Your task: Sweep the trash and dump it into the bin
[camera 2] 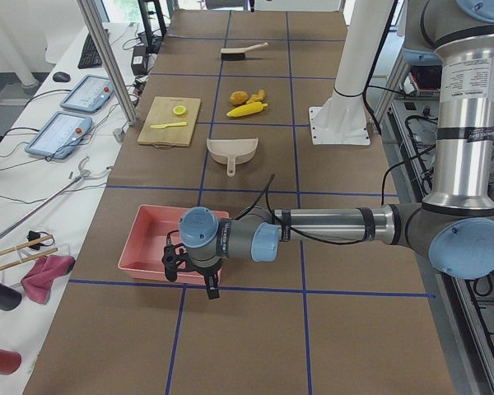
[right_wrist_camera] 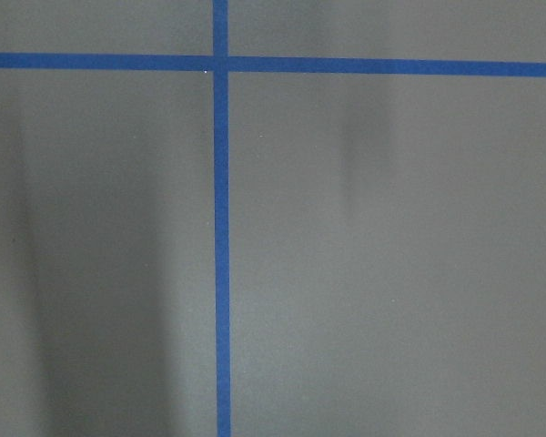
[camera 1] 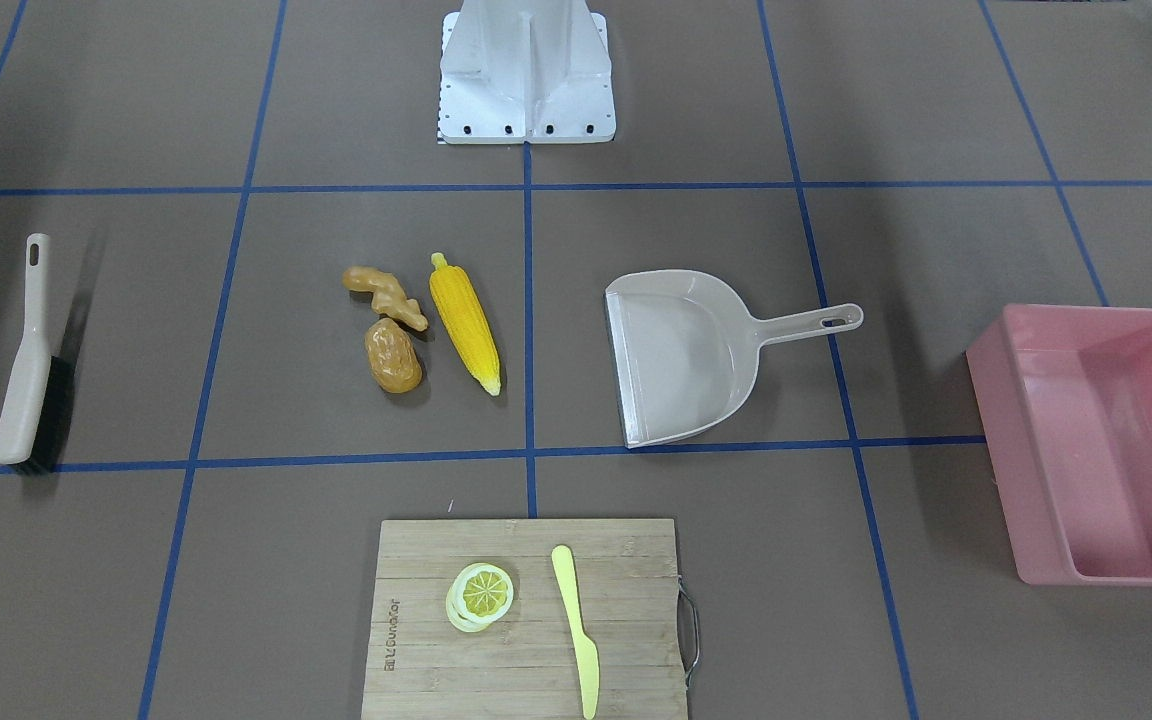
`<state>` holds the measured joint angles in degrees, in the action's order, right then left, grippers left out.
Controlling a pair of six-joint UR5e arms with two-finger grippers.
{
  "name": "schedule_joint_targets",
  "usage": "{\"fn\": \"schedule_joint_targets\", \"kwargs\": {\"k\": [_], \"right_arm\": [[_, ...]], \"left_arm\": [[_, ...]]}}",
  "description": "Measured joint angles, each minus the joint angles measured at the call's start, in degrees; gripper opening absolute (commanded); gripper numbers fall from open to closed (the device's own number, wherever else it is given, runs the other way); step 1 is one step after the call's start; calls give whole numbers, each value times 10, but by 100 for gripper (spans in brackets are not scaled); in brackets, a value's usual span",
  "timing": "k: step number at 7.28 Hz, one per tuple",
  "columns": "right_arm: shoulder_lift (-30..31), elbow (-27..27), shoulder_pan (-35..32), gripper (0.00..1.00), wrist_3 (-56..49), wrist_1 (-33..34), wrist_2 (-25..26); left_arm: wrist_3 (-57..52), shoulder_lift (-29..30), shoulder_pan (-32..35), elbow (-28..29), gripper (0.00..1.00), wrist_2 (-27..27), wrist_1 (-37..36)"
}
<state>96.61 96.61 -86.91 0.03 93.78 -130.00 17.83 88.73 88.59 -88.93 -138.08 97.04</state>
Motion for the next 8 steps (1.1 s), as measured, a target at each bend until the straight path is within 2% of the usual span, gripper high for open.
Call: {"fn": "schedule_joint_targets", "kwargs": {"k": [8], "right_arm": [[-21, 11, 6, 100, -5, -1, -4]], "left_arm": [[1, 0, 1, -11, 98, 1, -1]]}}
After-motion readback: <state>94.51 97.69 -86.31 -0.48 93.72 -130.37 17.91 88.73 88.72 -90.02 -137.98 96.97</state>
